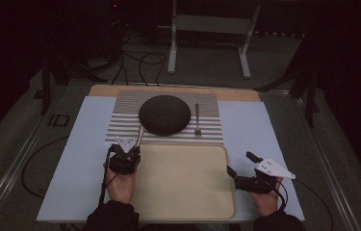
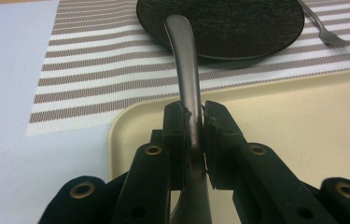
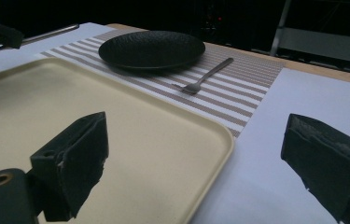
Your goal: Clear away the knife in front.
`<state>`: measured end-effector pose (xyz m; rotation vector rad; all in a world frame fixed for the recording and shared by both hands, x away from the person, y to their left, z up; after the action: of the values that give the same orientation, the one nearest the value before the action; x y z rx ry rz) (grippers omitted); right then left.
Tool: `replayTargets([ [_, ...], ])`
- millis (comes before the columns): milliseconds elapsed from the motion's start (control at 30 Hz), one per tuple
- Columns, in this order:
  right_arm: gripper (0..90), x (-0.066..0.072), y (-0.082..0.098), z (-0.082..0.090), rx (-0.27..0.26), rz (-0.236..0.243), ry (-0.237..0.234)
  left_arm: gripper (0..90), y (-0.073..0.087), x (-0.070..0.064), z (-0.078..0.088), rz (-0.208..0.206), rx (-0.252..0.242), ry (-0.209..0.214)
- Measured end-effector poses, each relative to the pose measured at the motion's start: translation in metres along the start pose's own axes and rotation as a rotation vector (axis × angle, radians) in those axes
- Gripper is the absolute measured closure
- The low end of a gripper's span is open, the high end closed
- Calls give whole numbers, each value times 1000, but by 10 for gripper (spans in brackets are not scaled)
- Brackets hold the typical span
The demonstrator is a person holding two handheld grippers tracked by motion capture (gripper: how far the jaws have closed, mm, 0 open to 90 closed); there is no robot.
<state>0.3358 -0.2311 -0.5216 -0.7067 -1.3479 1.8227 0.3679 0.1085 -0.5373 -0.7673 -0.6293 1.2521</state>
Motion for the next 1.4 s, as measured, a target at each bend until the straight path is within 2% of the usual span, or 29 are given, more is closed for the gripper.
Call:
replayTargets([
  [233,77,0,0,0,-1,0,-1,809,11,-1,6,11,0,-3],
  [533,77,1,0,-1,-1,2,-3,808,32,2,17,18,8,-37],
  [667,77,1,0,-1,0,3,-3,809,40,8,17,39,19,-50],
  [800,77,1,0,-1,0,3,-2,808,47,11,18,38,37,-62],
  [1033,77,1,0,-1,3,6,-2,808,63,16,17,76,68,-74],
  [1267,77,2,0,-1,3,6,-3,808,65,16,16,82,76,-87],
  [1400,77,1,0,-1,2,6,-3,807,65,16,15,66,80,-99],
])
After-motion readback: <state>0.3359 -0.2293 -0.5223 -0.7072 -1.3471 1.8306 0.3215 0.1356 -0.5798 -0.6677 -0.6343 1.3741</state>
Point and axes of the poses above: each handheld gripper's, and its own axes: z roughly backward along the jaws, y roughly out of its underside, x roughly to its left, the point moved 10 cm from there along -z, roughly forward along the jaws, and after that the axes turned 2 degrees about -x, right-handed, at the moved point
